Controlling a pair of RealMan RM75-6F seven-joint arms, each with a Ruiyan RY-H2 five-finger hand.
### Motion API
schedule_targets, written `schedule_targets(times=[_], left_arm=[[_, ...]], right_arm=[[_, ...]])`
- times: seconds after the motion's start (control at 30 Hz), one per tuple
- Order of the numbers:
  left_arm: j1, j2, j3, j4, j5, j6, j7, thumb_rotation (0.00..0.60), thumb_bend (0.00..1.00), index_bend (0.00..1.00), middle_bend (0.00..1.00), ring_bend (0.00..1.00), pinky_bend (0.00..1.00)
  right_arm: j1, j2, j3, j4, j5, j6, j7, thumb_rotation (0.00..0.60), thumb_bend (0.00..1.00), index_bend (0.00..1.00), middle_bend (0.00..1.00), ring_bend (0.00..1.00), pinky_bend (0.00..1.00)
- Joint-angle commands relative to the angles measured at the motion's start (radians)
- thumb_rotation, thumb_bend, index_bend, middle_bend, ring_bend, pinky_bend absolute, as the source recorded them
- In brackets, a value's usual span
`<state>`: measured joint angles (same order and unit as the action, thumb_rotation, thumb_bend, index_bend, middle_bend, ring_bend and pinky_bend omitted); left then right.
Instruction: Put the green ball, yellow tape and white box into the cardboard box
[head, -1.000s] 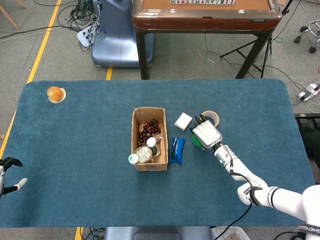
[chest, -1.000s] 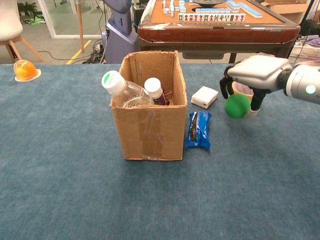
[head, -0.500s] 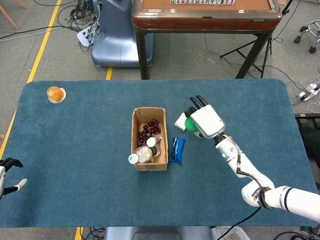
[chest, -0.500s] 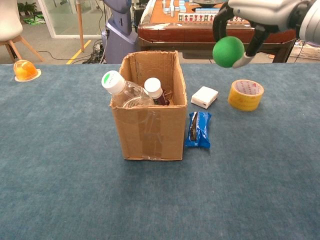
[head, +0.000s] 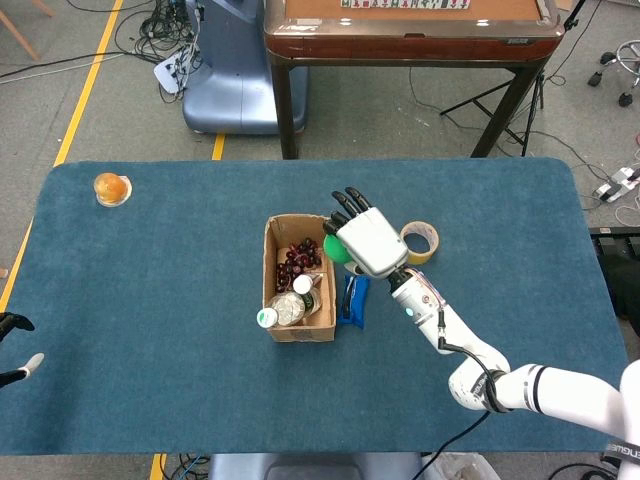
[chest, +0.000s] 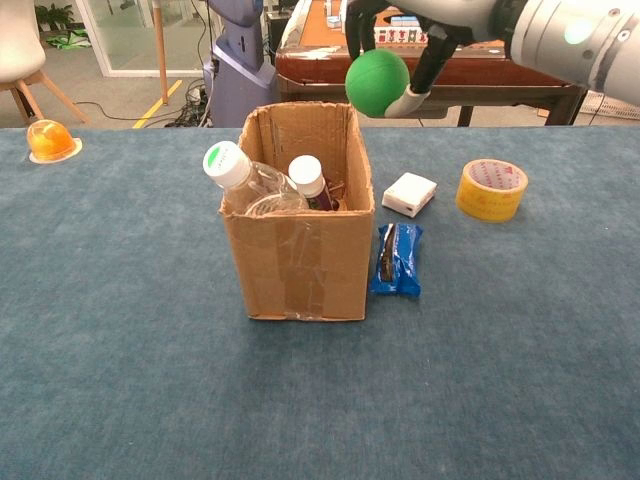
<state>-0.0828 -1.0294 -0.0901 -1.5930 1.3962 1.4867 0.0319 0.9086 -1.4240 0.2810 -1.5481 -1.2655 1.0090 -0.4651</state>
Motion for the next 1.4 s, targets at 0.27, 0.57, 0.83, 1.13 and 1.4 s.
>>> schedule_targets(times=[0.27,0.57,0.83,1.13,1.4], left_arm=[[0.008,0.015,-0.007,-0.009,-0.005,0.012,-0.007,0.600,0.15,0.47,0.44,0.41,0.57],[0.010,0.018,-0.004,-0.015,-0.002,0.012,-0.001,0.600,0.15,0.47,0.44,0.41,0.57],[0.010,0.013,0.000,-0.017,-0.002,0.005,0.005,0.600,0.15,0.47,0.44,0.41,0.57],[0.003,0.000,0.006,-0.013,-0.003,-0.014,0.022,0.600,0.15,0.47,0.44,0.41,0.57],[-0.002,-0.006,0.011,-0.010,-0.009,-0.033,0.028,0.600,0.15,0.47,0.44,0.41,0.57]], right_arm=[[0.048,-0.125,-0.007,0.141,-0.077,0.012,0.127,0.600,0.00,0.32,0.23,0.10,0.14],[0.046,-0.127,-0.016,0.163,-0.107,0.024,0.183,0.600,0.00,0.10,0.09,0.02,0.14],[-0.014,-0.030,-0.045,0.097,-0.089,0.044,0.143,0.600,0.00,0.11,0.15,0.02,0.14],[-0.103,0.081,-0.085,0.065,-0.041,0.058,0.130,0.600,0.00,0.24,0.23,0.04,0.14],[-0.166,0.118,-0.115,0.118,0.062,0.021,0.114,0.600,0.00,0.33,0.20,0.05,0.14]])
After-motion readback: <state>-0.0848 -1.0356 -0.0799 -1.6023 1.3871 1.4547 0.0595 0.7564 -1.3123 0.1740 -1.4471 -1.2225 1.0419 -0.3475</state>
